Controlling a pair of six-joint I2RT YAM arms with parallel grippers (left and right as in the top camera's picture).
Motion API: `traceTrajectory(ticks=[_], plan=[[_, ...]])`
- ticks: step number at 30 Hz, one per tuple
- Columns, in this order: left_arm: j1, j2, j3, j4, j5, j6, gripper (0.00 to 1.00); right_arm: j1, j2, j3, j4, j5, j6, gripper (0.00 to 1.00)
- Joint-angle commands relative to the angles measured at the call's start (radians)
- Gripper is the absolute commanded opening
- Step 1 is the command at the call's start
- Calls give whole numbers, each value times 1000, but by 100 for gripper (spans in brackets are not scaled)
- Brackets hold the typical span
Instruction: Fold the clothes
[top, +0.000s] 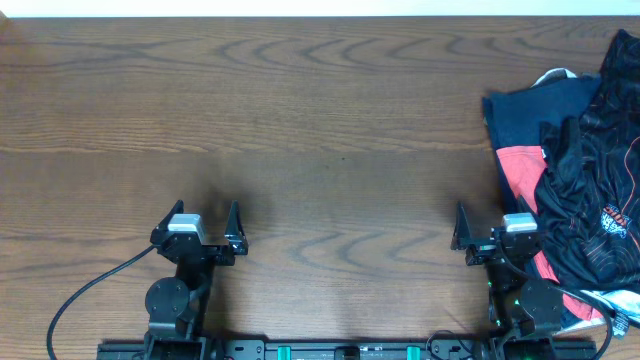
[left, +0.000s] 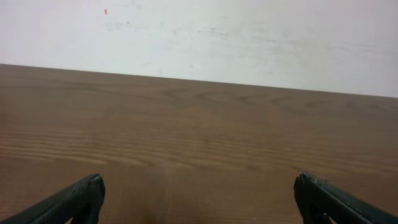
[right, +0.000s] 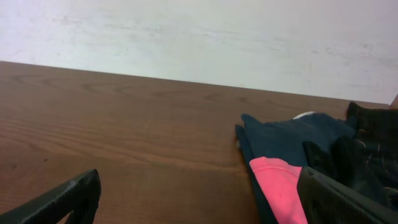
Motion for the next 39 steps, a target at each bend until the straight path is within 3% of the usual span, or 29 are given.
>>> traceTrajectory(ticks=[1,22,25,33,39], plan=[[6,-6,-12,-40,7,6,98,-10,-5,-3,-2,-5,6,99],[6,-6,-12,-26,8,4,98,-10,-3,-3,-2,-27,14,99],[6,-6,-8,-29,9,-56,98,-10,-3,1,-5,-21,39,99],[6,49,118,-187,41,-85,98,-11,94,133,-127,64,93,99],[6,239,325,-346,40,-84,98,-13,330,340,-275,94,123,99]])
